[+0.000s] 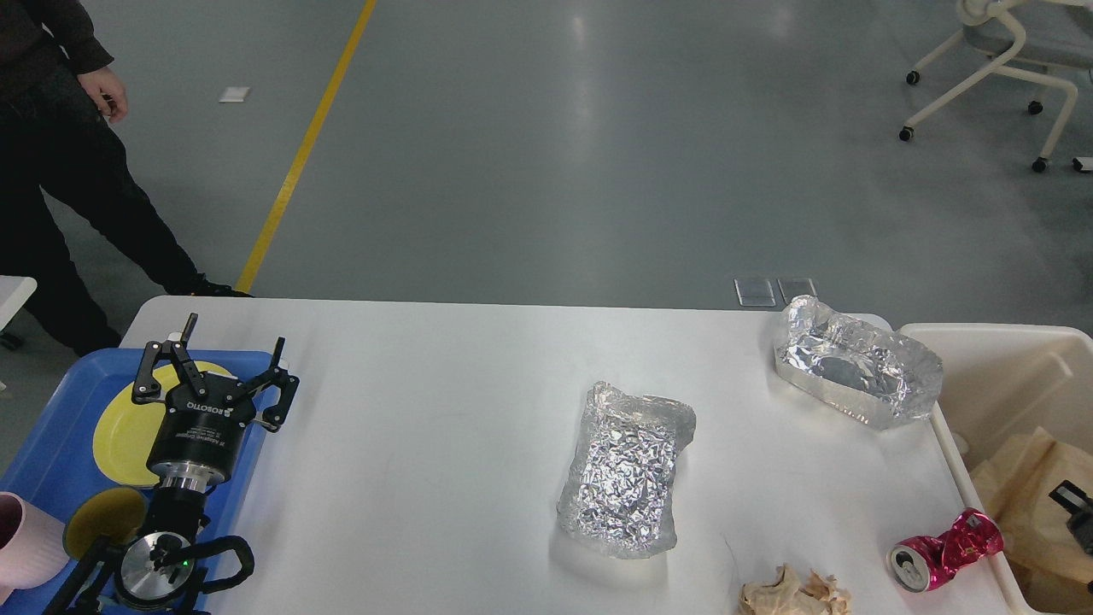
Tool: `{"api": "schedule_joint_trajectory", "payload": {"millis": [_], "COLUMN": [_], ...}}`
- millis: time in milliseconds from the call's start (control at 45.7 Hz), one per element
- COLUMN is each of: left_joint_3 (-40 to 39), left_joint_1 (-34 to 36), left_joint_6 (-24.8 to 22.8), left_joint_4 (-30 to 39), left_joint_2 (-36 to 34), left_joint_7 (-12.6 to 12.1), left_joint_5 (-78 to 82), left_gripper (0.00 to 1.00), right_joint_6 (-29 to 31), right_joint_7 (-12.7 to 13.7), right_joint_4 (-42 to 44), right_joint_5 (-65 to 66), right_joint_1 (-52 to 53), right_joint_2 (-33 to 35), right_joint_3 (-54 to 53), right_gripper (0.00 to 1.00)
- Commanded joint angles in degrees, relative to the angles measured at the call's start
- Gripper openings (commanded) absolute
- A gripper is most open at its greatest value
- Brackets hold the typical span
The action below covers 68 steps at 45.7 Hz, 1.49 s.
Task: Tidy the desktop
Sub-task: 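Release the bag in the bin and raise the right gripper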
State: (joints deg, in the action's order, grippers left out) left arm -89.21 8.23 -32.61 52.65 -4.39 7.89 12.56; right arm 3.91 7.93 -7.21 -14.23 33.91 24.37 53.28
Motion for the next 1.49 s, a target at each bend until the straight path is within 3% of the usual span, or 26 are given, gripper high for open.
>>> {"api": "schedule_joint_trajectory", "payload": {"millis": [0,109,131,175,219,241,701,985,1204,1292,1467], "left_joint_3": [0.0,0.0,0.0,0.0,0.0,0.0,0.0,0.0,0.0,0.0,0.0], "left_joint_1": [0.03,0.03,-0.05,0.03,0.03,-0.05,0.03,0.03,0.03,0.03,0.03], "left_joint_6": [0.0,0.0,0.0,0.0,0.0,0.0,0.0,0.0,0.0,0.0,0.0], "left_joint_4": [-0.01,-0.09,-0.01,-0.09,-0.01,-0.01,-0.01,-0.09,-0.01,-0.01,-0.01], "left_joint_2": [0.0,0.0,0.0,0.0,0.0,0.0,0.0,0.0,0.0,0.0,0.0], "left_joint_7": [0.02,0.02,0.02,0.02,0.02,0.02,-0.07,-0.07,-0.07,-0.07,-0.07], "left_joint_5": [0.01,0.01,0.01,0.01,0.01,0.01,0.01,0.01,0.1,0.1,0.01], "left_gripper": [0.96,0.96,0.96,0.96,0.96,0.96,0.96,0.96,0.96,0.96,0.96], "right_joint_6": [-0.31,-0.57,-0.83,-1.79,-3.55,-4.52,-5.05,-3.91,4.78,10.23,16.12], "right_joint_7": [-0.01,-0.02,-0.02,-0.1,-0.19,-0.28,-0.28,0.16,1.04,1.65,1.65], "right_joint_4": [0.18,0.18,0.26,0.35,0.44,0.35,-1.14,-12.2,-20.73,-29.78,-43.31], "right_joint_5": [0.0,0.0,0.0,0.0,0.0,0.0,0.26,4.83,8.69,9.05,9.14], "right_joint_1": [-0.07,-0.07,-0.07,0.11,0.54,0.63,4.32,14.16,24.35,34.28,53.52], "right_joint_2": [-1.61,-2.31,-2.31,-2.31,-2.31,-2.31,-2.14,2.6,7.17,9.73,6.66], "right_joint_3": [-0.02,0.07,0.16,0.25,0.25,0.25,-0.02,0.6,1.65,6.82,20.01], "right_gripper": [0.0,0.0,0.06,0.42,0.85,1.0,1.0,1.0,1.0,1.0,1.0]}}
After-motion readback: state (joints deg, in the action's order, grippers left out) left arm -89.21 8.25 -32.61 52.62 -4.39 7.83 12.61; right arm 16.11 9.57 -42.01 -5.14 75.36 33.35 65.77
